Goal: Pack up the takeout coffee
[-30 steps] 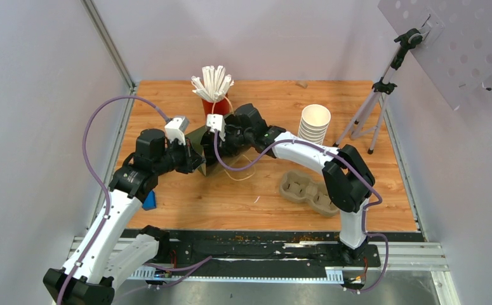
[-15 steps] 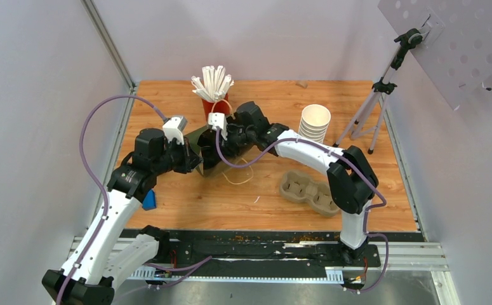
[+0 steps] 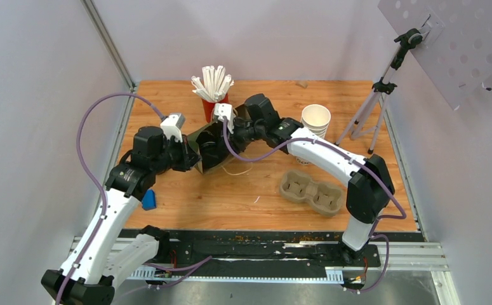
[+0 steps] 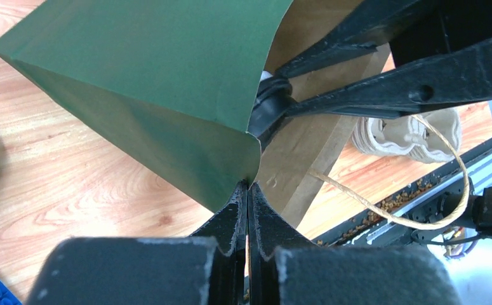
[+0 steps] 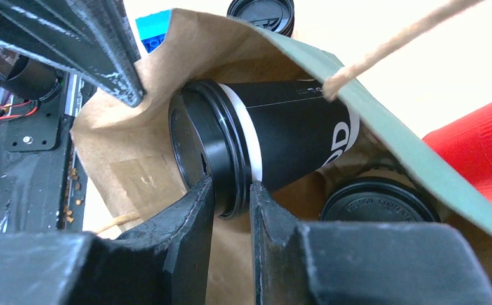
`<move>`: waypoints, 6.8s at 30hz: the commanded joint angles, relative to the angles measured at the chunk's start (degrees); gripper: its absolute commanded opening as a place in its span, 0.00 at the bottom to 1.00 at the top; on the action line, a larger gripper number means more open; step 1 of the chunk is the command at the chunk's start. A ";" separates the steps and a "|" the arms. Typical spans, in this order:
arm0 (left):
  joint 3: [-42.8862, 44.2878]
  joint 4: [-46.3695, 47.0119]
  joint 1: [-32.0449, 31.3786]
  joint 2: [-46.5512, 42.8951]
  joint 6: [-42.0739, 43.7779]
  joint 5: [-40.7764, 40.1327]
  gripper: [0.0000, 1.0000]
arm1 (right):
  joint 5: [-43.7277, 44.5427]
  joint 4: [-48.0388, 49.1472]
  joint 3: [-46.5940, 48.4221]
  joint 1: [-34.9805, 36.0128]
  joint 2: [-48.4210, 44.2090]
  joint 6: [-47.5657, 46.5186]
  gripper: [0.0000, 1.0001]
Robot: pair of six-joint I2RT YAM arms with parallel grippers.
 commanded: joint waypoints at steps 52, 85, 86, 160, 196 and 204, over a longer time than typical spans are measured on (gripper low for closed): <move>9.95 -3.33 -0.11 1.50 -5.76 -6.33 0.00 | -8.41 -30.35 -12.12 -1.89 -26.75 30.41 0.21; 10.04 -4.01 -0.11 0.19 -2.49 -0.77 0.00 | 5.73 -25.93 -19.65 -6.30 -24.85 28.47 0.81; 9.96 -3.98 -0.11 -0.02 -2.54 -0.81 0.00 | 5.46 -25.11 -19.58 -6.17 -25.74 28.26 0.93; 7.24 -4.00 -0.11 -2.65 -3.64 -1.64 0.00 | 3.53 7.92 -49.67 4.59 -42.04 -4.38 1.00; 6.58 -3.81 -0.11 -2.68 -3.31 -1.47 0.00 | 4.50 2.36 -45.79 4.68 -37.39 -8.73 0.99; 6.23 -3.82 -0.11 -2.91 -3.58 -1.47 0.00 | 5.78 2.55 -45.76 4.69 -36.52 -8.84 0.92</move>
